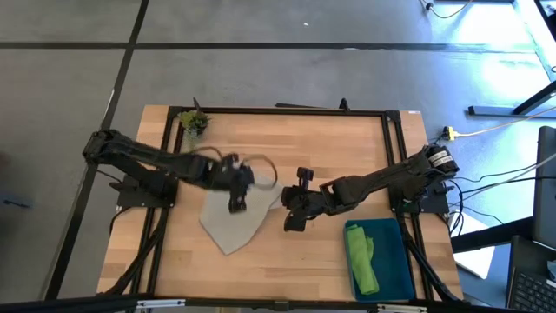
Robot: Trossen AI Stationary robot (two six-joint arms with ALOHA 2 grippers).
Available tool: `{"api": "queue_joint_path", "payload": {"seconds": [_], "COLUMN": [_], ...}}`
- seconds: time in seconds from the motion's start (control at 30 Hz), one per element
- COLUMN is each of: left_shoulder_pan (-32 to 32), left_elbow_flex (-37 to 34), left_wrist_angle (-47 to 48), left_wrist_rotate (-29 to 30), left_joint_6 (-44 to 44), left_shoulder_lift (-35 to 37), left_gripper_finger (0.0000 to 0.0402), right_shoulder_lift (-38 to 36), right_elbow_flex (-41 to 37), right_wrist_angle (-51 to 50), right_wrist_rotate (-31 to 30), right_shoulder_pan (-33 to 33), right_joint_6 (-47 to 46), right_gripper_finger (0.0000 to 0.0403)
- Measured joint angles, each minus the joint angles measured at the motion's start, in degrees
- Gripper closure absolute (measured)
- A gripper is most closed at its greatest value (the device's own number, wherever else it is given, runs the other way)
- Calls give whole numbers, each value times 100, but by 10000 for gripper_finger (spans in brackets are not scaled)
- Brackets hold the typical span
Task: Roll microfiber towels into tight, uniform cylinder then place into a basket
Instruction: Roll the gray microfiber cloth
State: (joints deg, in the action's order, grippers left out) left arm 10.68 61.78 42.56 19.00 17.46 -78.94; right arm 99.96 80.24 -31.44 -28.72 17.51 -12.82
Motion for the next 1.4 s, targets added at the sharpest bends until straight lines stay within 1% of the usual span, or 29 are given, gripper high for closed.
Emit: {"api": "queue_joint_path", "payload": {"seconds": [0.07, 0.13, 0.2, 0.27, 0.43, 0.53, 0.6, 0.73, 0.87, 1.03, 1.1, 1.4], "left_shoulder_pan": [397, 733, 983, 1132, 1175, 1085, 1018, 931, 845, 795, 798, 989], "left_elbow_flex": [-250, -478, -698, -935, -1464, -1771, -1891, -1936, -1936, -1941, -1945, -1941], "left_wrist_angle": [-704, -1397, -2068, -2727, -4254, -4802, -5168, -5418, -5449, -5731, -5700, -6010], "left_wrist_rotate": [120, 446, 824, 1057, 1108, 1176, 1120, 695, 739, 700, 695, 681], "left_joint_6": [-126, -293, -413, -465, -804, -886, -886, -905, -901, -915, -1058, -1253], "left_shoulder_lift": [-2, -4, -4, -30, -59, -57, -57, -57, -81, -436, -564, -581], "left_gripper_finger": [295, 295, 295, 295, 295, 295, 295, 295, 295, 295, 295, 295], "right_shoulder_lift": [0, 0, 0, 0, 0, 0, 0, 0, 0, 0, 0, 0], "right_elbow_flex": [104, 183, 213, 214, 215, 217, 217, 217, 217, 217, 217, 217], "right_wrist_angle": [-8, -7, -5, -7, 21, 22, 24, 28, 39, 92, 87, 78], "right_wrist_rotate": [28, 34, 40, 47, 48, 49, 48, 47, 45, 40, 38, 36], "right_shoulder_pan": [-1, -1, 1, 1, 1, 1, 1, 1, -1, -1, -1, -3], "right_joint_6": [93, 168, 239, 242, 195, 103, 105, 58, 44, 44, 42, -18], "right_gripper_finger": [395, 395, 394, 394, 393, 393, 393, 393, 393, 393, 393, 393]}}
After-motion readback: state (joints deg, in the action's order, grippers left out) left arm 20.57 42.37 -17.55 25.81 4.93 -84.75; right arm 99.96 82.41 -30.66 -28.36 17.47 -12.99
